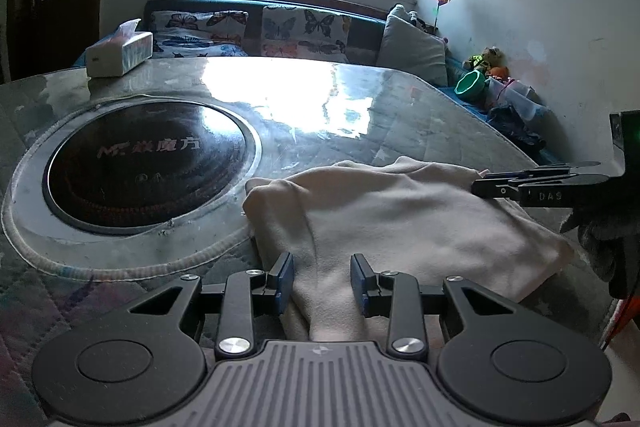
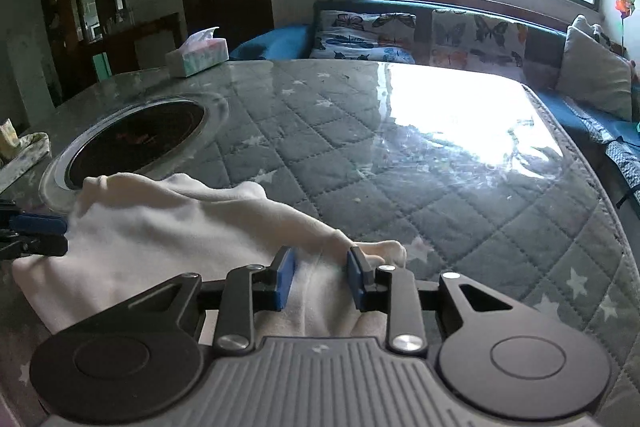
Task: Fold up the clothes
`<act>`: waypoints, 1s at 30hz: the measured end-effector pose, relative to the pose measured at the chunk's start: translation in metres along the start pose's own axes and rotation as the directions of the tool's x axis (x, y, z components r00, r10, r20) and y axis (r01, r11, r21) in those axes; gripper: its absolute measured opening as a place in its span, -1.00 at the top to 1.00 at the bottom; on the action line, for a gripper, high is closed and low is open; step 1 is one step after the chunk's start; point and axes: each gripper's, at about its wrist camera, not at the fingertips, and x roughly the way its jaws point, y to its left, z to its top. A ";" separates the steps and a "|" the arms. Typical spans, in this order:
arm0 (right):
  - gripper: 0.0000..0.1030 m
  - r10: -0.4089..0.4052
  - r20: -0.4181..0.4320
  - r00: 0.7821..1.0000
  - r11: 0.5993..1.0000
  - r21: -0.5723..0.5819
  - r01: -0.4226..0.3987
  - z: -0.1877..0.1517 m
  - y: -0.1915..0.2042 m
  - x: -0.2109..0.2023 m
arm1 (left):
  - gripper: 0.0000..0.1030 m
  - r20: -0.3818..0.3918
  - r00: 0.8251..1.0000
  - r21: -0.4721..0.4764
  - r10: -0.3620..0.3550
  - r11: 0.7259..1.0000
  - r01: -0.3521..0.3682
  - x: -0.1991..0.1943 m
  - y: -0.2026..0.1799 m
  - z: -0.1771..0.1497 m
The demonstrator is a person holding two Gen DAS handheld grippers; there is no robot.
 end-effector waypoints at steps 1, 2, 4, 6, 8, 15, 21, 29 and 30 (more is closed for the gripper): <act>0.45 0.001 -0.001 1.000 1.000 0.004 -0.001 0.001 0.000 0.001 | 0.33 -0.001 1.000 0.001 0.000 1.000 0.000 0.001 0.000 0.000; 0.45 -0.002 -0.003 1.000 1.000 0.005 0.002 0.002 0.000 0.000 | 0.33 -0.002 1.000 0.002 0.001 1.000 -0.001 0.001 0.000 0.000; 0.45 -0.010 -0.004 1.000 1.000 -0.007 0.010 0.003 0.002 -0.001 | 0.33 -0.004 1.000 0.000 0.002 1.000 -0.002 0.000 0.000 0.001; 0.44 -0.016 0.001 1.000 1.000 -0.013 0.016 0.004 0.005 -0.004 | 0.32 -0.003 1.000 -0.006 0.002 1.000 -0.002 -0.001 -0.001 0.002; 0.44 -0.008 0.011 1.000 1.000 -0.021 0.008 0.005 0.010 -0.009 | 0.29 0.001 1.000 -0.012 0.002 1.000 -0.002 -0.004 -0.001 0.003; 0.38 0.028 0.012 1.000 0.996 -0.087 -0.027 -0.005 0.034 -0.021 | 0.22 -0.001 1.000 -0.015 0.015 1.000 -0.015 -0.008 -0.002 0.003; 0.32 0.026 0.003 1.000 0.990 -0.136 -0.025 -0.010 0.050 -0.024 | 0.11 -0.013 0.999 -0.026 0.036 0.999 -0.036 -0.009 -0.001 0.003; 0.25 0.090 0.011 0.996 0.970 -0.227 -0.086 -0.003 0.081 -0.042 | -0.12 -0.025 0.998 -0.043 0.050 0.998 -0.051 -0.011 0.003 0.003; 0.21 0.101 0.007 0.995 0.965 -0.242 -0.097 -0.004 0.087 -0.043 | -0.13 -0.024 0.998 -0.044 0.050 0.998 -0.051 -0.012 0.003 0.003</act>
